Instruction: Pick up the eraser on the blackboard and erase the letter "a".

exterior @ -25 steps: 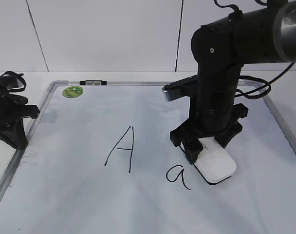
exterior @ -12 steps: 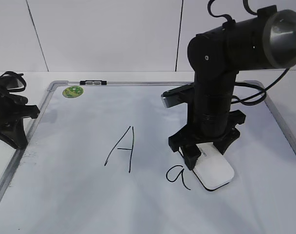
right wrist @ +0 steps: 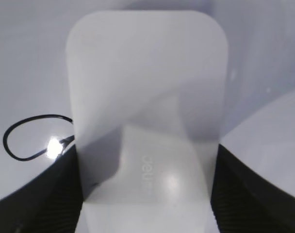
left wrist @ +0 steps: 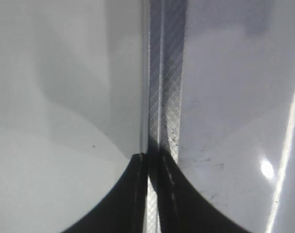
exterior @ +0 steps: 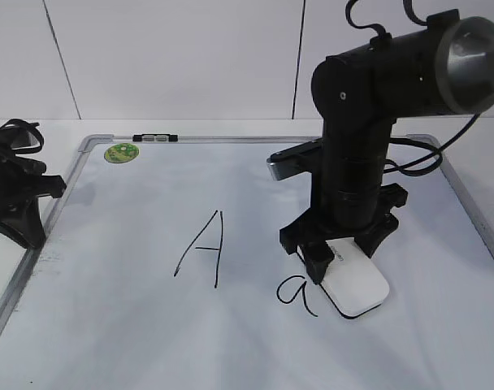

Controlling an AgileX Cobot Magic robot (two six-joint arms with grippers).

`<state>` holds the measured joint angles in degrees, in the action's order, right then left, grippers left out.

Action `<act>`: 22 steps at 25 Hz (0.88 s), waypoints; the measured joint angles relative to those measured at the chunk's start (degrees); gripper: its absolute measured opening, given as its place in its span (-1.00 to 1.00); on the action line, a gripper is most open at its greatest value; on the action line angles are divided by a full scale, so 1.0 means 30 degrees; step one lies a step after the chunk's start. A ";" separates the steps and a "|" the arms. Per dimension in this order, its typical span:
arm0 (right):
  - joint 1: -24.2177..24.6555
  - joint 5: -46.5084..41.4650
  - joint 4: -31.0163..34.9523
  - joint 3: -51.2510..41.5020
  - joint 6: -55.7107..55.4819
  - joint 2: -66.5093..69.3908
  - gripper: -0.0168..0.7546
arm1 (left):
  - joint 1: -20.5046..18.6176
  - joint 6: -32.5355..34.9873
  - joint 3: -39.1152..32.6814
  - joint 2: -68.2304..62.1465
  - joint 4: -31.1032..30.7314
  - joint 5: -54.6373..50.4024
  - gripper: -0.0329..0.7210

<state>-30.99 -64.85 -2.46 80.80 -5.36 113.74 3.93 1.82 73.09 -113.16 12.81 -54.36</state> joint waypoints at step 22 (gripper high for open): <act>-0.3359 0.0155 -0.0004 0.0072 0.0109 0.0092 0.51 | 0.0000 0.0000 0.0000 0.0000 0.0000 0.0000 -0.82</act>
<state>-41.06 -64.39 -2.47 81.01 -5.03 114.01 3.93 1.82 73.09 -113.16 12.81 -54.36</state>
